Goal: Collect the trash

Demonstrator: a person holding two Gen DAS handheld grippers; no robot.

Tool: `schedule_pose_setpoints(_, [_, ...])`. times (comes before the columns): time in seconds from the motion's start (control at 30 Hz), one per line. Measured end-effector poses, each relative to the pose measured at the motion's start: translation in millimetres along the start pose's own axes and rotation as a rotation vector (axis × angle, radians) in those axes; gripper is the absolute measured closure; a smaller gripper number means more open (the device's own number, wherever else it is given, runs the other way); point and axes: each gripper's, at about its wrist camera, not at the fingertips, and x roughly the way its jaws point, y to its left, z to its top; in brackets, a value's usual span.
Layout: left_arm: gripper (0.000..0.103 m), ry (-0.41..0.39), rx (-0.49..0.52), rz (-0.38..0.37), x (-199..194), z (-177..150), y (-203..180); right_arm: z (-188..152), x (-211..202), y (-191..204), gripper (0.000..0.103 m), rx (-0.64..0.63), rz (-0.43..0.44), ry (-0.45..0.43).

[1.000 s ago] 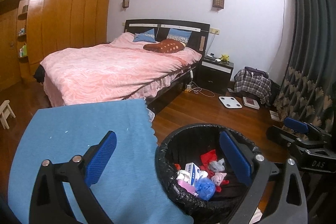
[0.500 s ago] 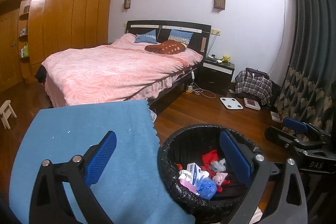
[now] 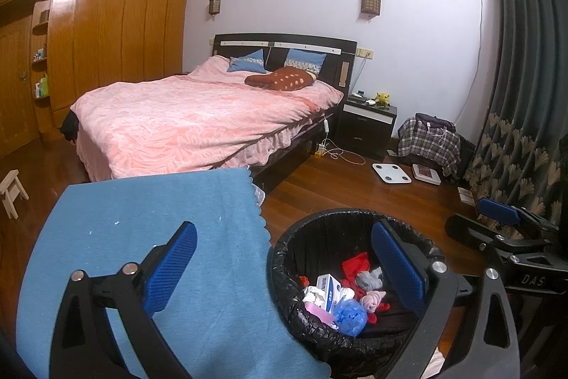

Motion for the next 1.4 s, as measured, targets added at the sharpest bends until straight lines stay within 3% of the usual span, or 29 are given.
schedule_pose_setpoints(1.4, [0.006,0.01,-0.001,-0.001,1,-4,2,0,-2,9,0.005,0.002,0.0,0.009])
